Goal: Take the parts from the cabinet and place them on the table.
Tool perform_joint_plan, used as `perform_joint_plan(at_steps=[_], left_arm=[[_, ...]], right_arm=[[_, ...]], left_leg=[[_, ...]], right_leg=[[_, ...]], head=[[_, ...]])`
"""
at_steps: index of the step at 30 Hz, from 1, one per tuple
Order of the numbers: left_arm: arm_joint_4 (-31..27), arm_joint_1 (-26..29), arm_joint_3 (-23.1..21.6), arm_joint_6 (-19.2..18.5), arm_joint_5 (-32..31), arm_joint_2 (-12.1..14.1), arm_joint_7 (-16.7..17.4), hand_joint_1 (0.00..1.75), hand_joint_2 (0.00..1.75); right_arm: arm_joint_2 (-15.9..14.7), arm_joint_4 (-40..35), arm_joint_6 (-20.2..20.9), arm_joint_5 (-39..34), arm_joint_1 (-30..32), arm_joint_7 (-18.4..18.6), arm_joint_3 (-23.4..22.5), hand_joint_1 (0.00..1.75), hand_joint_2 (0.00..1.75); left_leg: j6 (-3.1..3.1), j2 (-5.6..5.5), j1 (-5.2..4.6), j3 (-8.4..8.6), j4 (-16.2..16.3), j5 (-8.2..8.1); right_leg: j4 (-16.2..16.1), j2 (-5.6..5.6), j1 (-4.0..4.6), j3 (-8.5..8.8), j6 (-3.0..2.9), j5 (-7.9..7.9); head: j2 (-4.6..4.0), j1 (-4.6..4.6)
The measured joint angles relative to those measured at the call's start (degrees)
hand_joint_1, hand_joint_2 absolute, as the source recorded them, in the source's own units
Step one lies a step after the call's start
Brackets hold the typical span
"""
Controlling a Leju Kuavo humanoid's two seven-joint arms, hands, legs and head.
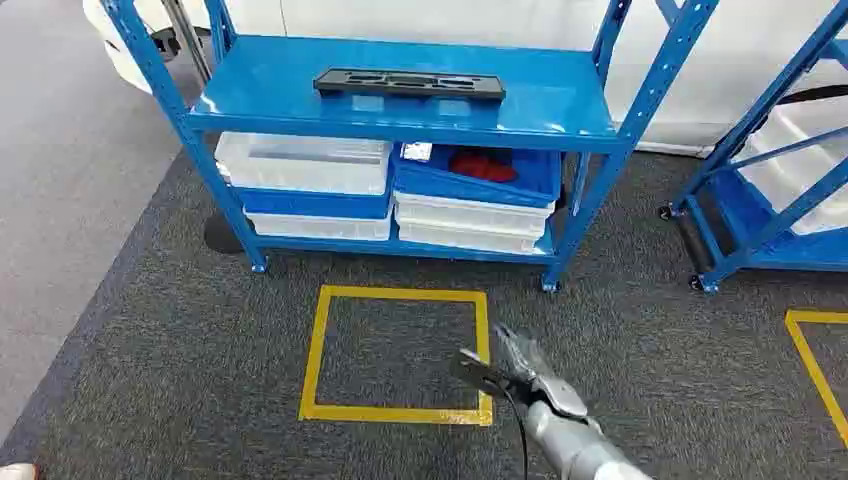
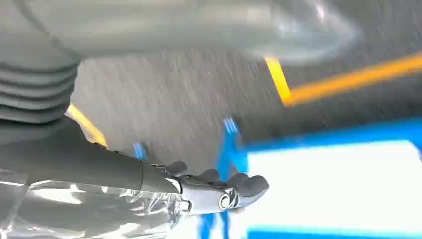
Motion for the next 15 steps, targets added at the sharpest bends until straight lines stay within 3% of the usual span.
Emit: perform_joint_plan(at_steps=[2, 3, 4, 5, 7, 8, 9, 12, 13, 14, 15], left_arm=[[0.0, -0.6, 0.8, -0.1, -1.3, -0.4, 0.1, 0.00, 0.00], [0.0, -0.8, 1.2, -0.1, -1.9, -0.5, 0.1, 0.00, 0.00], [0.1, -1.0, 1.6, -0.1, -2.5, -0.6, 0.2, 0.00, 0.00], [0.1, -1.2, 1.8, -0.1, -3.0, -0.6, 0.2, 0.00, 0.00], [0.2, -1.7, 2.6, -0.2, -4.2, -0.9, 0.3, 0.00, 0.00], [0.2, -1.9, 2.8, -0.2, -4.9, -1.1, 0.3, 0.00, 0.00], [0.3, -2.3, 3.1, -0.1, -5.5, -1.2, 0.4, 0.00, 0.00], [0.4, -2.7, 4.1, 0.3, -7.2, -1.2, 0.7, 0.00, 0.00], [0.4, -2.8, 4.4, 0.6, -7.7, -1.2, 0.8, 0.00, 0.00], [0.4, -2.9, 4.6, 0.8, -8.2, -1.2, 0.9, 0.00, 0.00], [0.4, -3.1, 4.9, 1.1, -8.6, -1.2, 1.0, 0.00, 0.00]], right_arm=[[-0.1, -0.1, -0.9, 1.9, -2.6, -0.5, 2.5, 0.00, 0.00], [-0.1, -0.1, -1.2, 2.6, -3.8, -0.7, 3.4, 0.00, 0.00], [-0.1, -0.3, -1.7, 3.7, -5.0, -0.9, 4.8, 0.00, 0.00], [-0.1, -0.6, -2.1, 4.4, -6.3, -1.0, 5.9, 0.00, 0.00], [-0.2, -1.5, -3.2, 6.1, -9.5, -1.6, 8.3, 0.00, 0.00], [-0.3, -1.9, -3.8, 6.9, -11.3, -1.8, 9.6, 0.00, 0.00], [-0.3, -2.3, -4.4, 7.6, -13.0, -2.1, 11.0, 0.00, 0.00], [-0.6, -3.9, -5.5, 9.7, -16.1, -2.9, 13.9, 0.00, 0.00], [-0.7, -4.4, -5.9, 10.1, -17.3, -3.0, 14.9, 0.00, 0.00], [-0.8, -4.9, -6.4, 10.7, -18.7, -3.4, 16.1, 0.00, 0.00], [-0.8, -5.2, -7.0, 11.1, -20.0, -3.8, 17.1, 0.00, 0.00]], left_leg=[[0.13, 0.01, -0.16, -0.18, 0.0, 0.02], [0.14, 0.01, -0.21, -0.18, 0.1, 0.02], [0.13, -0.03, -0.21, -0.12, 0.1, 0.01], [0.09, -0.08, -0.21, -0.05, 0.2, -0.02], [-0.17, -0.12, -0.23, 0.06, 0.5, -0.25], [-0.38, -0.10, -0.28, -0.17, 0.6, -0.39], [-0.73, -0.11, -0.75, -0.60, 1.1, -0.51], [-1.54, -0.09, -0.61, -0.70, 0.7, -0.27], [-1.92, -0.11, -0.68, -0.90, 0.9, -0.60], [-2.20, -0.10, -0.53, -1.32, 2.1, -1.49], [-2.43, -0.09, -0.44, -2.76, 5.3, -3.45]], right_leg=[[9.7, 0.00, 0.00, -4.93, 0.26, -3.76], [12.5, -0.01, -0.01, -6.48, 0.28, -4.07], [12.4, -0.01, -0.01, -6.73, 0.24, -2.97], [9.8, -0.01, -0.01, -5.75, 0.13, -0.75], [-0.3, -0.03, 0.02, -1.36, -0.35, 5.01], [-4.5, -0.05, 0.13, 0.15, -0.84, 6.11], [-5.8, 0.03, 0.41, 0.48, -1.03, 5.63], [-5.5, 0.13, 0.60, 0.12, -1.66, 5.70], [-5.9, 0.11, -0.07, 0.33, -2.12, 6.01], [-6.0, 0.18, -0.10, 0.40, -2.39, 6.05], [-6.0, 0.19, -0.13, 0.39, -2.66, 6.01]], head=[[0.00, -0.02], [0.00, -0.02], [0.00, 0.00], [0.00, -0.02], [0.00, 0.00], [0.00, 0.00], [0.00, -0.02], [0.00, -0.02], [0.00, -0.02], [0.00, -0.04], [0.00, -0.02]])
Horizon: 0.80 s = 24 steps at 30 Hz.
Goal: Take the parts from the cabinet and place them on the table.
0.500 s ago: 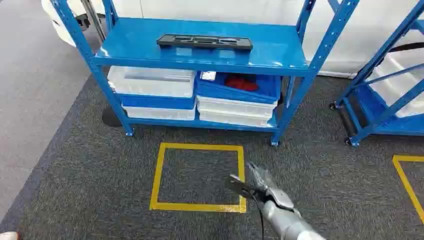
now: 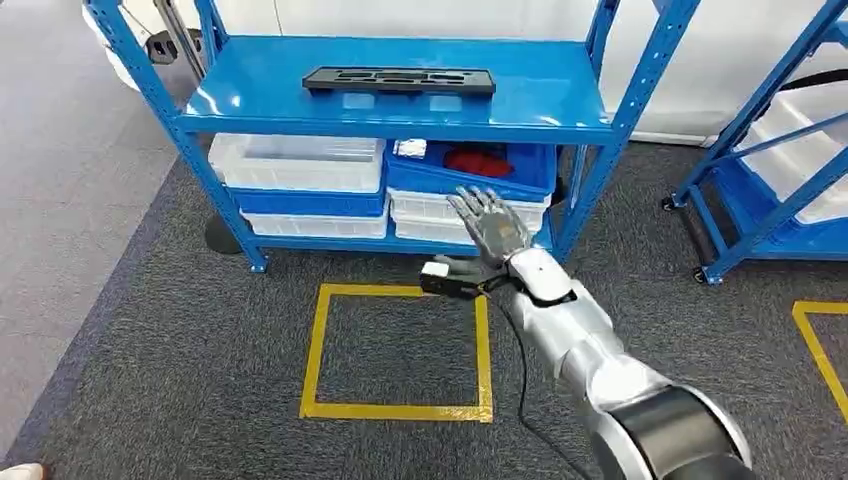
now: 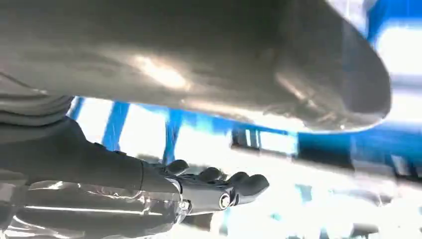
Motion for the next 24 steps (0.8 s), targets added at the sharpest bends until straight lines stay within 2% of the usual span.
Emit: perform_joint_plan(at_steps=[1, 2, 3, 4, 5, 6, 7, 8, 9, 12, 13, 14, 15, 17, 18, 19, 20, 21, 22, 23, 24], left_arm=[[0.0, -0.2, 0.4, 0.3, -0.5, 0.0, 0.1, 0.00, 0.00], [0.0, -0.3, 0.6, 0.5, -0.8, 0.0, 0.1, 0.00, 0.00], [0.0, -0.3, 0.7, 0.5, -0.9, 0.0, 0.1, 0.00, 0.00], [0.0, -0.3, 0.9, 0.6, -1.0, 0.0, 0.1, 0.00, 0.00], [0.0, -0.3, 1.0, 0.6, -1.1, 0.0, 0.1, 0.00, 0.00], [0.0, -0.3, 1.0, 0.6, -1.1, 0.0, 0.1, 0.00, 0.00], [0.0, -0.4, 1.2, 0.6, -1.2, 0.0, 0.1, 0.00, 0.00], [0.0, -0.4, 1.2, 0.6, -1.2, 0.0, 0.1, 0.00, 0.00], [0.0, -0.5, 1.3, 0.5, -1.3, 0.0, 0.0, 0.00, 0.00], [0.0, -0.6, 1.4, 0.5, -1.3, 0.0, 0.0, 0.00, 0.00], [0.0, -0.6, 1.4, 0.5, -1.3, -0.1, 0.0, 0.00, 0.00], [0.0, -0.6, 1.4, 0.5, -1.4, -0.1, 0.0, 0.00, 0.00], [0.0, -0.7, 1.4, 0.4, -1.4, -0.1, -0.1, 0.00, 0.00], [0.0, -1.0, 1.4, 0.3, -1.5, -0.1, -0.2, 0.00, 0.00], [0.0, -1.0, 1.4, 0.2, -1.6, -0.1, -0.3, 0.00, 0.00], [0.0, -1.1, 1.4, 0.2, -1.7, -0.1, -0.4, 0.00, 0.00], [0.0, -1.1, 1.4, 0.2, -1.9, -0.1, -0.4, 0.00, 0.00], [0.0, -1.1, 1.4, 0.2, -1.9, -0.2, -0.4, 0.00, 0.00], [0.0, -1.1, 1.4, 0.2, -2.0, -0.2, -0.4, 0.00, 0.00], [0.0, -1.0, 1.4, 0.2, -2.0, -0.3, -0.4, 0.00, 0.00], [0.3, -1.1, 1.4, 0.0, -2.0, -0.7, -0.4, 0.00, 0.00]], right_arm=[[0.0, -0.2, -0.3, 0.5, -1.1, -0.4, 1.1, 0.00, 0.00], [0.0, -0.1, -0.5, 0.8, -1.6, -0.7, 2.0, 0.00, 0.00], [-0.1, -0.1, -0.6, 1.0, -1.9, -0.8, 2.8, 0.00, 0.00], [-0.1, -0.1, -0.7, 1.0, -2.0, -0.9, 3.3, 0.00, 0.00], [-0.1, -0.2, -0.9, 1.0, -2.1, -0.9, 3.8, 0.00, 0.00], [-0.1, -0.2, -0.9, 1.0, -2.2, -0.9, 4.0, 0.00, 0.00], [-0.1, -0.3, -1.0, 1.0, -2.4, -0.9, 4.2, 0.00, 0.00], [-0.1, -0.4, -1.1, 0.9, -2.6, -0.9, 4.4, 0.00, 0.00], [-0.1, -0.4, -1.2, 0.8, -2.9, -0.9, 4.7, 0.00, 0.00], [-0.2, -0.5, -1.2, 0.7, -3.0, -0.9, 5.0, 0.00, 0.00], [-0.2, -0.5, -1.3, 0.7, -3.1, -0.9, 5.0, 0.00, 0.00], [-0.3, -0.6, -1.4, 0.6, -3.1, -0.9, 5.0, 0.00, 0.00], [-0.5, -0.6, -1.5, 0.5, -3.4, -0.9, 5.1, 0.00, 0.00], [-0.7, -0.6, -1.7, 0.2, -3.4, -0.9, 5.1, 0.00, 0.00], [-0.9, -0.5, -1.9, 0.1, -3.2, -0.9, 5.1, 0.00, 0.00], [-1.1, -0.5, -1.9, -0.1, -3.0, -0.9, 5.2, 0.00, 0.00], [-1.4, -0.5, -1.9, -0.1, -2.9, -0.9, 5.2, 0.00, 0.00], [-1.5, -0.5, -1.9, -0.2, -2.9, -0.9, 5.2, 0.00, 0.00], [-1.6, -0.5, -2.0, -0.2, -3.0, -0.9, 5.2, 0.00, 0.00], [-1.8, -0.5, -2.0, -0.3, -3.0, -0.9, 5.2, 0.00, 0.00], [-1.9, -0.4, -2.1, -0.4, -3.1, -0.9, 5.2, 0.00, 0.00]], left_leg=[[-0.25, 0.00, 0.19, -2.47, 5.2, -2.39], [-0.42, 0.00, 0.25, -4.70, 9.6, -4.00], [-0.57, 0.01, 0.27, -6.76, 13.4, -4.79], [-0.61, 0.01, 0.29, -7.37, 13.8, -3.90], [-0.58, 0.01, 0.32, -6.48, 11.4, -1.91], [-0.49, 0.01, 0.33, -4.64, 7.3, 0.66], [-0.31, 0.02, 0.35, -2.06, 1.7, 3.61], [-0.06, 0.05, 0.34, -0.12, -3.0, 5.13], [0.22, 0.00, -0.04, 0.97, -4.2, 4.07], [1.26, -0.12, -0.12, 0.55, -4.0, 3.79], [1.87, -0.13, 0.08, 0.92, -4.4, 3.97], [2.11, -0.12, 0.20, 1.19, -4.6, 4.03], [2.49, -0.09, 0.18, 1.24, -4.7, 3.88], [2.89, -0.06, 0.01, 1.32, -4.7, 3.62], [3.07, -0.06, -0.08, 1.33, -4.6, 3.45], [3.15, -0.15, -0.17, 1.47, -4.5, 3.24], [3.13, -0.24, -0.27, 1.79, -4.5, 2.99], [3.11, -0.36, -0.39, 2.28, -4.4, 2.68], [3.05, -0.41, -0.56, 2.93, -4.4, 2.27], [2.98, -0.41, -0.65, 3.42, -4.5, 1.85], [2.67, -0.35, -0.90, 3.46, -4.4, 1.57]], right_leg=[[0.0, 0.00, 0.06, 0.03, -0.06, -0.04], [0.0, -0.01, 0.12, 0.05, -0.15, -0.10], [0.0, -0.03, 0.15, 0.09, -0.17, -0.17], [0.0, -0.03, 0.15, 0.22, -0.14, -0.26], [0.1, -0.01, 0.14, 0.39, -0.04, -0.40], [0.1, 0.00, 0.12, 0.64, 0.09, -0.57], [0.1, 0.01, 0.10, 1.01, 0.28, -0.81], [0.2, 0.00, 0.13, 1.18, 0.56, -1.07], [0.4, 0.09, 0.53, 0.99, 0.95, -1.28], [0.2, 0.08, 0.50, 0.98, 1.81, -1.22], [0.2, 0.12, 0.47, 1.16, 2.33, -1.50], [1.2, 0.02, 0.17, 0.90, 2.53, -2.04], [3.9, 0.00, 0.21, -0.69, 2.62, -3.54], [12.9, 0.01, 0.19, -5.73, 2.83, -7.00], [16.7, 0.00, 0.19, -8.19, 2.90, -7.92], [18.5, 0.00, 0.19, -9.74, 2.86, -7.46], [16.9, 0.00, 0.20, -9.52, 2.70, -5.56], [13.0, 0.00, 0.24, -8.00, 2.38, -2.68], [7.5, 0.00, 0.40, -5.53, 1.86, 0.63], [2.2, -0.02, 0.80, -3.24, 1.15, 3.17], [1.5, -0.21, 1.13, -2.47, 0.54, 2.08]], head=[[0.00, 0.00], [0.00, 0.00], [0.00, 0.00], [0.00, 0.00], [0.00, 0.00], [0.00, 0.00], [0.00, 0.00], [0.00, 0.00], [0.00, 0.00], [0.00, 0.02], [0.00, 0.00], [0.00, 0.02], [0.00, 0.02], [0.00, 0.00], [0.00, 0.02], [0.00, 0.02], [0.00, 0.02], [0.00, 0.00], [0.00, 0.02], [0.00, 0.02], [0.00, 0.00]])
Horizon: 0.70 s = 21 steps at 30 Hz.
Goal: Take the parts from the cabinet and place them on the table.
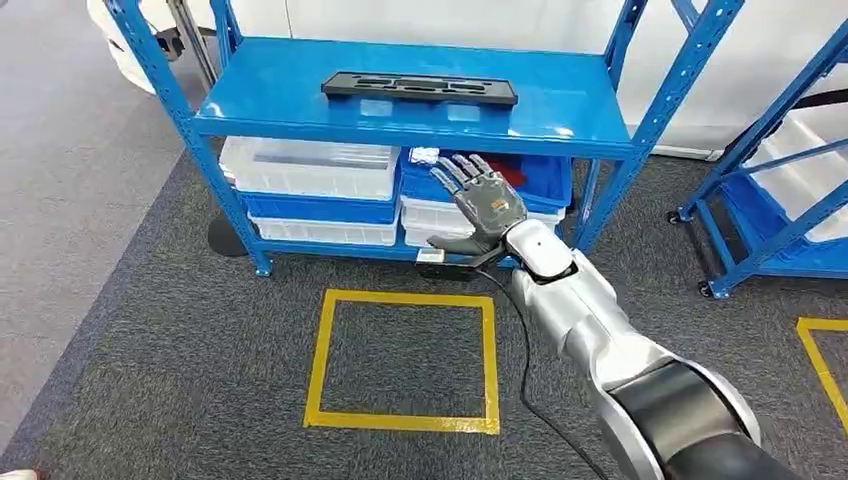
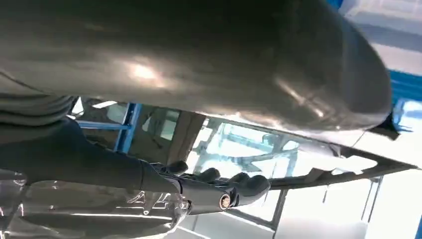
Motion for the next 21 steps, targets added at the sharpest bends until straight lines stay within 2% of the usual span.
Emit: perform_joint_plan(at_steps=[1, 2, 3, 4, 5, 6, 7, 9, 10, 11, 12, 13, 14, 15, 16, 17, 18, 19, 20, 21], left_arm=[[0.0, -0.2, 0.0, 0.0, 0.0, 0.0, 0.0, 0.00, 0.00], [0.0, -0.4, 0.0, 0.0, 0.0, 0.0, 0.0, 0.00, 0.00], [0.1, -0.4, 0.0, 0.0, 0.0, 0.0, 0.0, 0.00, 0.00], [0.1, -0.5, 0.0, 0.0, 0.0, 0.0, 0.0, 0.00, 0.00], [0.1, -0.4, 0.0, 0.0, 0.0, 0.0, 0.1, 0.00, 0.00], [0.1, -0.4, 0.0, 0.0, 0.0, 0.0, 0.1, 0.00, 0.00], [0.1, -0.5, 0.0, 0.0, 0.0, 0.0, 0.1, 0.00, 0.00], [0.2, -0.4, -0.2, -0.2, 0.0, 0.0, 0.4, 0.00, 0.00], [0.2, -0.3, -0.2, -0.3, 0.0, 0.0, 0.5, 0.00, 0.00], [0.2, -0.1, -0.3, -0.4, 0.0, 0.0, 0.6, 0.00, 0.00], [0.2, 0.0, -0.3, -0.3, 0.0, 0.1, 0.7, 0.00, 0.00], [0.2, 0.0, -0.3, -0.3, 0.0, 0.2, 0.7, 0.00, 0.00], [0.2, 0.0, -0.3, -0.3, 0.1, 0.2, 0.7, 0.00, 0.00], [0.2, 0.1, -0.2, -0.3, 0.2, 0.2, 0.7, 0.00, 0.00], [0.2, 0.2, -0.2, -0.3, 0.5, 0.2, 0.6, 0.00, 0.00], [0.2, 0.0, -0.2, -0.3, 0.6, 0.2, 0.5, 0.00, 0.00], [0.2, 0.0, -0.2, -0.2, 0.7, 0.2, 0.5, 0.00, 0.00], [0.2, 0.2, -0.2, -0.1, 0.7, 0.3, 0.5, 0.00, 0.00], [0.2, 0.3, -0.2, 0.0, 0.7, 0.3, 0.5, 0.00, 0.00], [0.2, 0.4, -0.2, 0.0, 0.7, 0.3, 0.5, 0.00, 0.00]], right_arm=[[0.0, 0.0, 0.0, 0.0, -0.1, -0.1, 0.0, 0.00, 0.00], [0.0, 0.0, 0.0, 0.0, 0.0, -0.2, 0.0, 0.00, 0.00], [-0.1, 0.0, 0.0, 0.0, 0.0, -0.2, 0.0, 0.00, 0.00], [-0.3, 0.0, 0.0, -0.1, -0.1, -0.1, 0.0, 0.00, 0.00], [-0.3, -0.2, -0.1, -0.1, 0.0, -0.1, 0.0, 0.00, 0.00], [-0.3, -0.2, -0.1, -0.2, -0.1, -0.1, 0.0, 0.00, 0.00], [-0.3, -0.2, -0.1, -0.4, -0.2, 0.0, 0.0, 0.00, 0.00], [-0.3, -0.1, -0.1, -0.5, 0.1, 0.0, 0.1, 0.00, 0.00], [-0.3, 0.0, -0.1, -0.6, 0.4, 0.1, 0.2, 0.00, 0.00], [-0.3, 0.0, -0.2, -0.7, 0.7, 0.0, 0.2, 0.00, 0.00], [-0.3, 0.0, -0.2, -0.7, 0.8, 0.0, 0.2, 0.00, 0.00], [-0.3, 0.0, -0.2, -0.8, 0.8, 0.0, 0.2, 0.00, 0.00], [-0.3, 0.0, -0.3, -0.9, 0.8, -0.1, 0.3, 0.00, 0.00], [-0.2, 0.0, -0.4, -1.0, 0.8, -0.2, 0.3, 0.00, 0.00], [-0.2, 0.1, -0.7, -1.2, 0.7, -0.2, 0.4, 0.00, 0.00], [0.0, 0.1, -0.8, -1.3, 0.7, -0.2, 0.4, 0.00, 0.00], [0.0, 0.1, -0.9, -1.4, 0.8, -0.2, 0.4, 0.00, 0.00], [0.1, 0.1, -0.9, -1.5, 0.7, -0.2, 0.5, 0.00, 0.00], [0.2, 0.1, -0.9, -1.6, 0.7, -0.2, 0.5, 0.00, 0.00], [0.2, 0.2, -0.9, -1.6, 0.7, -0.2, 0.5, 0.00, 0.00]], left_leg=[[-0.23, -0.04, 0.19, -0.25, 0.1, -0.11], [-0.59, 0.08, 0.36, -0.22, 0.0, -0.19], [-0.94, 0.12, 0.48, -0.03, -0.3, -0.39], [-1.24, 0.15, 0.32, 0.43, -0.6, -0.62], [-1.55, 0.23, 0.29, 0.57, -0.4, -1.00], [-1.95, 0.22, 0.32, 0.02, 1.3, -1.49], [-2.27, 0.21, 0.52, -2.17, 5.3, -3.09], [-2.90, 0.22, 0.90, -8.00, 14.8, -5.94], [-3.06, 0.22, 1.01, -10.06, 17.4, -6.02], [-3.20, 0.23, 1.13, -11.08, 17.6, -4.50], [-3.22, 0.23, 1.19, -10.64, 15.0, -1.84], [-3.14, 0.24, 1.22, -9.15, 10.6, 1.56], [-3.00, 0.26, 1.22, -7.11, 4.8, 5.34], [-2.68, 0.31, 1.16, -5.89, 1.3, 6.70], [-2.40, 0.28, 0.73, -5.23, 1.0, 5.80], [-1.57, 0.28, 0.75, -4.75, -0.3, 4.65], [-1.34, 0.23, 0.78, -4.91, -0.2, 4.62], [-0.80, 0.16, 0.70, -4.81, -0.3, 4.27], [-0.41, 0.04, 0.89, -4.01, -0.5, 4.08], [0.01, 0.05, 0.99, -3.25, -0.9, 3.76]], right_leg=[[-1.3, -0.01, 0.16, 0.09, 0.05, -0.11], [-1.2, 0.08, 0.39, 0.03, -0.09, -0.27], [-1.1, 0.10, 0.43, 0.09, -0.42, -0.58], [-1.7, 0.19, 0.22, 0.53, -0.49, -0.62], [-2.5, 0.12, -0.49, 1.48, -0.54, -0.59], [-2.9, 0.18, -0.49, 2.15, -0.83, -0.79], [-2.9, 0.08, -0.52, 2.50, -1.10, -1.09], [-2.8, 0.10, -0.51, 3.30, -1.09, -1.92], [-2.8, 0.11, -0.51, 3.76, -1.07, -2.34], [-2.7, 0.17, -0.54, 4.43, -0.98, -2.90], [-2.6, 0.20, -0.58, 5.10, -0.88, -3.49], [-2.5, 0.22, -0.66, 5.87, -0.71, -4.12], [-2.4, 0.21, -0.71, 6.71, -0.49, -4.84], [-2.4, 0.13, -0.74, 7.13, -0.24, -5.50], [-2.3, 0.34, -0.35, 7.13, 0.14, -5.74], [-2.3, 0.35, -0.37, 6.82, 0.46, -5.78], [-2.6, 0.33, -0.34, 6.91, 0.67, -5.85], [-1.9, 0.31, -0.37, 6.92, 1.10, -5.54], [-0.8, 0.30, -0.41, 6.73, 1.40, -5.34], [1.8, 0.19, -0.61, 5.46, 1.55, -5.25]], head=[[0.00, 0.04], [0.00, 0.02], [0.00, 0.02], [0.00, 0.04], [0.00, 0.02], [0.00, 0.00], [0.00, 0.02], [0.00, 0.00], [0.00, 0.00], [0.00, 0.00], [0.00, 0.00], [0.00, 0.00], [0.00, 0.00], [0.00, 0.02], [0.00, 0.00], [0.00, -0.02], [0.00, 0.04], [0.00, 0.02], [0.00, 0.00], [0.00, 0.02]])
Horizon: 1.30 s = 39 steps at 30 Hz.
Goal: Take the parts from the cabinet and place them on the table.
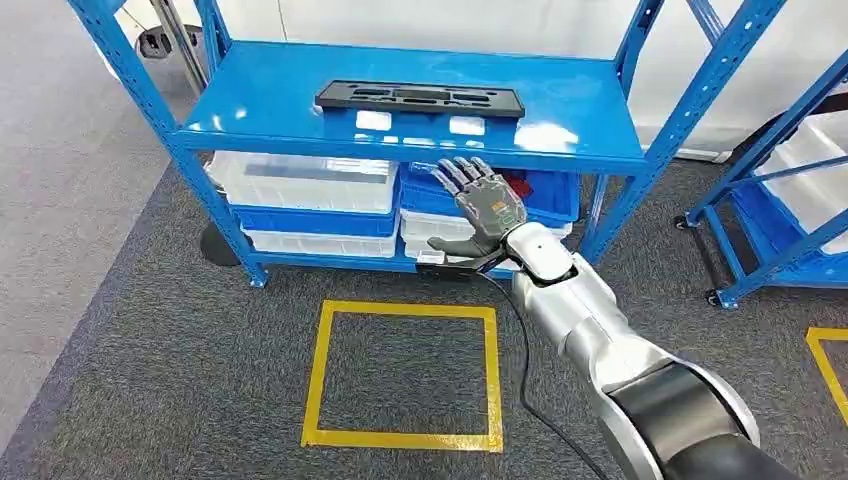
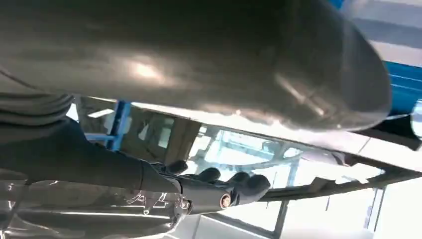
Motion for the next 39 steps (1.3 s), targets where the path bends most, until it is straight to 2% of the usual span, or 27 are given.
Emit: perform_joint_plan(at_steps=[1, 3, 4, 5, 6, 9, 10, 11, 13, 15, 17, 19, 20, 21, 22, 23, 25, 26, 30, 31, 32, 34, 35, 36, 37, 38, 39], left_arm=[[0.0, -0.1, 0.0, 0.0, 0.0, 0.0, 0.0, 0.00, 0.00], [0.0, -0.1, 0.0, 0.0, 0.0, 0.0, 0.0, 0.00, 0.00], [0.0, 0.0, 0.0, 0.0, 0.0, 0.0, 0.0, 0.00, 0.00], [0.0, 0.0, 0.0, 0.0, 0.1, 0.0, 0.0, 0.00, 0.00], [0.0, 0.1, 0.0, 0.0, 0.2, 0.1, 0.0, 0.00, 0.00], [0.0, 0.2, 0.0, 0.0, 0.2, 0.0, 0.0, 0.00, 0.00], [0.1, 0.3, 0.0, 0.0, 0.2, -0.1, 0.0, 0.00, 0.00], [0.2, 0.2, 0.0, 0.0, 0.3, -0.1, 0.0, 0.00, 0.00], [0.2, 0.2, 0.0, 0.0, 0.4, 0.0, 0.0, 0.00, 0.00], [0.2, 0.3, 0.0, 0.0, 0.4, 0.3, 0.0, 0.00, 0.00], [0.2, 0.3, 0.0, 0.0, 0.5, 0.2, 0.0, 0.00, 0.00], [0.2, 0.3, 0.1, 0.1, 0.7, 0.3, -0.1, 0.00, 0.00], [0.2, 0.4, 0.1, 0.1, 0.9, 0.3, -0.2, 0.00, 0.00], [0.2, 0.6, 0.2, 0.2, 1.0, 0.3, -0.2, 0.00, 0.00], [0.2, 0.8, 0.2, 0.2, 1.0, 0.3, -0.2, 0.00, 0.00], [0.2, 0.8, 0.2, 0.2, 1.0, 0.4, -0.2, 0.00, 0.00], [0.2, 0.9, 0.3, 0.2, 1.0, 0.5, -0.2, 0.00, 0.00], [0.3, 0.8, 0.4, 0.2, 1.0, 0.5, -0.2, 0.00, 0.00], [0.3, 1.0, 0.5, 0.5, 1.1, 0.5, -0.4, 0.00, 0.00], [0.3, 0.9, 0.5, 0.5, 1.2, 0.5, -0.5, 0.00, 0.00], [0.3, 0.9, 0.5, 0.5, 1.2, 0.5, -0.5, 0.00, 0.00], [0.3, 0.9, 0.6, 0.6, 1.2, 0.5, -0.5, 0.00, 0.00], [0.3, 0.9, 0.6, 0.7, 1.2, 0.6, -0.5, 0.00, 0.00], [0.3, 1.0, 0.7, 0.7, 1.2, 0.6, -0.5, 0.00, 0.00], [0.3, 1.0, 0.7, 0.7, 1.2, 0.6, -0.5, 0.00, 0.00], [0.3, 1.0, 0.7, 0.7, 1.2, 0.5, -0.5, 0.00, 0.00], [0.3, 1.0, 0.7, 0.7, 1.2, 0.5, -0.6, 0.00, 0.00]], right_arm=[[0.0, 0.0, 0.0, -0.1, -0.2, 0.0, 0.0, 0.00, 0.00], [0.0, 0.2, 0.0, -0.1, 0.0, 0.0, 0.1, 0.00, 0.00], [0.1, 0.3, 0.0, 0.0, 0.2, 0.0, 0.2, 0.00, 0.00], [0.1, 0.4, 0.0, 0.0, 0.4, 0.0, 0.3, 0.00, 0.00], [0.2, 0.5, 0.0, 0.0, 0.5, 0.0, 0.4, 0.00, 0.00], [0.2, 0.7, 0.0, -0.1, 0.4, 0.0, 0.4, 0.00, 0.00], [0.2, 0.9, 0.0, -0.1, 0.3, -0.2, 0.5, 0.00, 0.00], [0.2, 1.0, 0.0, -0.2, 0.2, -0.4, 0.6, 0.00, 0.00], [0.4, 1.0, 0.0, -0.2, 0.2, -0.6, 0.6, 0.00, 0.00], [0.4, 1.0, 0.0, -0.3, 0.2, -0.8, 0.6, 0.00, 0.00], [0.7, 1.0, 0.0, -0.7, -0.4, -1.3, 0.7, 0.00, 0.00], [1.0, 1.3, 0.0, -1.0, -0.3, -1.7, 0.8, 0.00, 0.00], [1.1, 1.6, -0.1, -1.1, -0.3, -1.8, 0.9, 0.00, 0.00], [1.1, 1.8, -0.1, -1.2, -0.3, -1.8, 1.1, 0.00, 0.00], [1.2, 2.0, -0.1, -1.3, -0.3, -1.8, 1.2, 0.00, 0.00], [1.3, 2.1, -0.1, -1.4, -0.3, -1.8, 1.3, 0.00, 0.00], [1.4, 2.3, -0.1, -1.4, -0.4, -1.8, 1.3, 0.00, 0.00], [1.7, 2.5, -0.1, -1.4, -0.5, -1.8, 1.4, 0.00, 0.00], [1.8, 2.5, -0.4, -1.9, -0.7, -1.8, 1.5, 0.00, 0.00], [1.8, 2.5, -0.5, -2.0, -0.9, -1.8, 1.5, 0.00, 0.00], [1.8, 2.6, -0.5, -2.1, -1.2, -1.7, 1.6, 0.00, 0.00], [1.8, 2.8, -0.7, -2.3, -1.1, -1.6, 1.9, 0.00, 0.00], [1.8, 2.9, -0.7, -2.3, -0.9, -1.6, 2.0, 0.00, 0.00], [1.8, 3.0, -0.7, -2.3, -0.8, -1.6, 2.3, 0.00, 0.00], [1.8, 3.1, -0.7, -2.4, -0.8, -1.6, 2.3, 0.00, 0.00], [1.8, 3.1, -0.7, -2.4, -0.9, -1.5, 2.3, 0.00, 0.00], [1.8, 3.2, -0.7, -2.4, -0.9, -1.5, 2.4, 0.00, 0.00]], left_leg=[[0.29, -0.01, 0.00, 0.44, -0.1, -0.35], [0.53, -0.04, -0.08, 1.09, -0.1, -1.09], [0.56, -0.09, -0.14, 1.46, 0.0, -1.46], [0.56, -0.15, -0.21, 1.98, 0.0, -1.88], [0.55, -0.25, -0.31, 2.69, 0.0, -2.38], [0.41, -0.32, -0.69, 5.07, -0.1, -4.07], [0.07, -0.29, -0.98, 5.57, 0.2, -4.65], [-0.27, -0.38, -0.88, 5.30, -0.3, -4.94], [-0.82, -0.21, -0.92, 5.82, 0.3, -4.72], [-1.40, -0.14, -0.93, 5.78, 1.8, -5.19], [-2.00, -0.07, -0.68, 1.59, 9.4, -6.36], [-2.83, -0.05, -0.25, -3.97, 16.5, -9.71], [-3.00, -0.05, -0.15, -5.52, 17.6, -11.07], [-3.02, -0.03, -0.02, -6.03, 16.4, -10.99], [-2.97, -0.02, 0.09, -5.52, 13.4, -9.38], [-2.97, -0.01, 0.12, -4.37, 9.2, -6.33], [-2.36, 0.06, 0.03, -2.46, 0.1, 2.68], [-1.66, 0.12, -0.31, -2.59, -0.1, 1.58], [-0.18, -0.02, -0.13, -1.08, -0.7, 1.66], [0.22, -0.04, -0.12, -0.46, -0.8, 1.31], [0.47, -0.04, -0.12, -0.11, -0.8, 0.87], [0.57, -0.04, -0.15, 0.75, -0.8, -0.05], [0.58, -0.06, -0.15, 1.23, -0.7, -0.55], [0.57, -0.15, -0.14, 1.88, -0.7, -1.08], [0.49, -0.24, -0.15, 2.68, -0.7, -1.70], [0.38, -0.31, -0.18, 3.57, -0.7, -2.37], [0.25, -0.31, -0.23, 4.49, -0.6, -3.05]], right_leg=[[3.9, 0.00, 0.03, -2.41, 0.10, -0.60], [12.0, 0.00, 0.02, -8.37, 0.55, -4.24], [14.7, 0.00, 0.03, -10.76, 0.49, -5.80], [15.4, 0.00, 0.03, -12.08, 0.48, -5.80], [13.5, -0.01, 0.03, -12.14, 0.33, -4.23], [-0.6, -0.02, 0.51, -7.58, -1.18, 6.14], [-4.0, -0.06, 1.06, -6.97, -1.70, 7.83], [-4.2, -0.21, 1.11, -6.81, -1.70, 6.64], [-4.8, -0.14, 1.02, -6.46, -2.28, 6.92], [-5.3, -0.06, 0.54, -4.46, -2.78, 6.34], [-5.3, -0.07, 0.47, -3.42, -3.22, 5.52], [-5.3, 0.03, 0.51, -2.58, -3.28, 4.58], [-5.2, 0.05, 0.49, -2.05, -3.22, 4.07], [-5.1, 0.14, 0.44, -1.36, -3.11, 3.47], [-5.0, 0.17, 0.41, -0.60, -3.00, 2.78], [-4.8, 0.17, 0.39, 0.19, -2.85, 2.09], [-4.5, 0.12, 0.54, 1.22, -2.38, 0.78], [-4.5, 0.19, 0.65, 1.26, -1.97, 0.38], [-3.3, 0.18, 0.57, 1.32, -0.72, -0.09], [-0.5, 0.12, 0.38, 0.13, -0.45, 0.17], [3.5, 0.11, 0.29, -2.38, -0.20, -0.43], [11.4, 0.10, 0.09, -8.02, 0.31, -4.12], [13.6, 0.09, 0.03, -10.09, 0.42, -5.89], [13.5, 0.08, -0.06, -11.15, 0.54, -6.26], [11.3, 0.08, -0.11, -11.03, 0.58, -5.13], [7.2, 0.08, -0.10, -9.95, 0.25, -2.53], [2.3, 0.08, 0.00, -8.44, -0.25, 1.39]], head=[[0.00, 0.00], [0.00, 0.00], [0.00, 0.00], [0.00, 0.00], [0.00, 0.00], [0.00, 0.00], [0.00, 0.00], [0.00, 0.04], [0.00, 0.00], [0.00, 0.02], [0.00, 0.00], [0.00, 0.00], [0.00, 0.00], [0.00, 0.00], [0.00, 0.00], [0.00, 0.00], [0.00, 0.00], [0.00, 0.00], [0.00, 0.00], [0.00, 0.04], [0.00, 0.02], [0.00, 0.02], [0.00, 0.02], [0.00, 0.02], [0.00, 0.02], [0.00, 0.02], [0.00, 0.02]])
